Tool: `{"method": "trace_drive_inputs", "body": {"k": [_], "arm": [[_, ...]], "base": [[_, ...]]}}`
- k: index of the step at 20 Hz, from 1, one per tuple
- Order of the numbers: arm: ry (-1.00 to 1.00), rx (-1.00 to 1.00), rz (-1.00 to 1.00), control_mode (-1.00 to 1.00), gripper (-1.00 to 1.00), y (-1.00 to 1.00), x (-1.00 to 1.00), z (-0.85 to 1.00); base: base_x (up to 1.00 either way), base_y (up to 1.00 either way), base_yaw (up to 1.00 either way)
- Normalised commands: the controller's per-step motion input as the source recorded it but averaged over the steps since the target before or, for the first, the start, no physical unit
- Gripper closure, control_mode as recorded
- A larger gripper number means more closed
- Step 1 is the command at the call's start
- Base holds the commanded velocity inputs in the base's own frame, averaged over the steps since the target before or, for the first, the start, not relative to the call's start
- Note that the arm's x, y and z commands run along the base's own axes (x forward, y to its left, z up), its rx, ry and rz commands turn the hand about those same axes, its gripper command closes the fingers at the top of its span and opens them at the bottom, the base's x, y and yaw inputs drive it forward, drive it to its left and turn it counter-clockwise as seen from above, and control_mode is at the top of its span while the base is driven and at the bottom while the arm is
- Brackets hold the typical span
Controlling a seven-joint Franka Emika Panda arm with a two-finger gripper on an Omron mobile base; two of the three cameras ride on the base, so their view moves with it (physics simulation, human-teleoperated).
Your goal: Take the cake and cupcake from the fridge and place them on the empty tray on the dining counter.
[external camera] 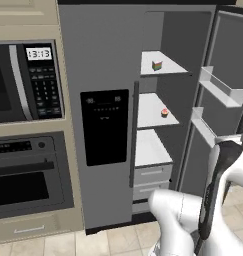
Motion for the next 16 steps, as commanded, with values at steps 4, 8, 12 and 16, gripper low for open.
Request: {"method": "trace_drive_inputs", "body": {"k": [4,8,12,16], "arm": [[0.01,-0.12,-0.31,-1.00,-1.00,0.39,1.00,-0.19],[0.01,-0.10,-0.25,-1.00,-1.00,0.28,1.00,-0.18],[0.00,-0.10,-0.25,-1.00,-1.00,0.08,1.00,0.00],[0.00,-0.14,-0.21,-1.00,-1.00,0.00,0.96,-0.01]], "base": [[0.00,0.00,0.00],[0.00,0.00,0.00],[0.00,0.00,0.00],[0.00,0.00,0.00]]}}
